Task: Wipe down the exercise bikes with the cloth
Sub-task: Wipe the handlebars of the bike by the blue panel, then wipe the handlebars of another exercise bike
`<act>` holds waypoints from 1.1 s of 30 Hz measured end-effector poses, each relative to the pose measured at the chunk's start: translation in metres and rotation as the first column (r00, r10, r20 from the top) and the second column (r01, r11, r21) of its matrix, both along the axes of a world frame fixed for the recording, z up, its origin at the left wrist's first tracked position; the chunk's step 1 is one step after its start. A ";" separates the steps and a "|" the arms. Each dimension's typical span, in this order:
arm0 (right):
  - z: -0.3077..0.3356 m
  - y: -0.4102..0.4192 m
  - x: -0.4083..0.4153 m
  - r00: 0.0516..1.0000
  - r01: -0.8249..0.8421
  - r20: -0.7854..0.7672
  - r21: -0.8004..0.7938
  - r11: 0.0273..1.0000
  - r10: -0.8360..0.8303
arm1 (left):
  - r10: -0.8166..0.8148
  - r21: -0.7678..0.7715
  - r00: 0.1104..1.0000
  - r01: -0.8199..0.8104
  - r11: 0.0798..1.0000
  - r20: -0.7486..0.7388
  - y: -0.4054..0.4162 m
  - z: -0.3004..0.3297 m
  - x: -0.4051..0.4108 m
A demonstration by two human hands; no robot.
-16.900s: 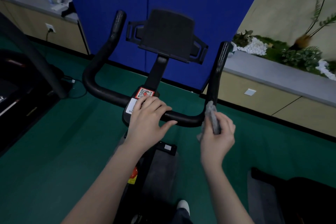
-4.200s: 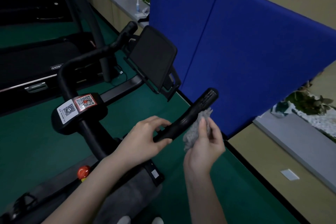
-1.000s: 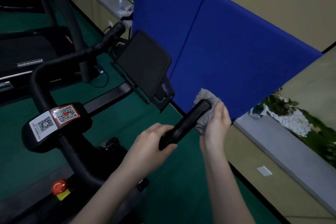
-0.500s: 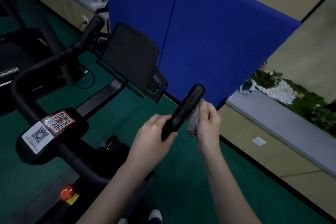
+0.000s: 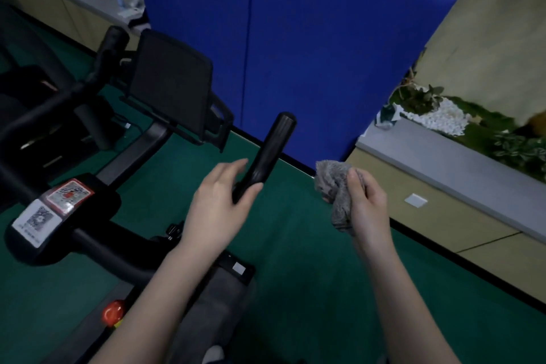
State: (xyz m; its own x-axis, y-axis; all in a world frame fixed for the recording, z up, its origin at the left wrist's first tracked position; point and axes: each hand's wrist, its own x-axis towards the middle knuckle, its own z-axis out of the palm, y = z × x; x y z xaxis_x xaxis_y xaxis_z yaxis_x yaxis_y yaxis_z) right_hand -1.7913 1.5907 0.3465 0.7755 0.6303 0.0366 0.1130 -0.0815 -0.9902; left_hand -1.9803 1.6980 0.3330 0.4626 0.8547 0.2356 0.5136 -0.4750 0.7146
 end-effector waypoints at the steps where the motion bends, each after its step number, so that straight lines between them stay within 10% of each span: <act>1: -0.001 -0.008 0.006 1.000 0.000 -0.011 -0.009 1.000 0.000 | 0.014 0.036 1.000 -0.014 0.999 -0.011 -0.001 0.001 0.001; 8: -0.005 -0.083 0.073 0.999 -0.011 -0.054 -0.072 0.997 0.007 | 0.068 0.253 0.998 -0.061 0.966 -0.018 -0.049 0.016 0.050; 33: -0.046 -0.163 0.235 1.000 0.021 0.020 -0.193 0.981 -0.017 | -0.289 0.045 0.766 0.382 0.923 -0.574 -0.123 -0.045 0.245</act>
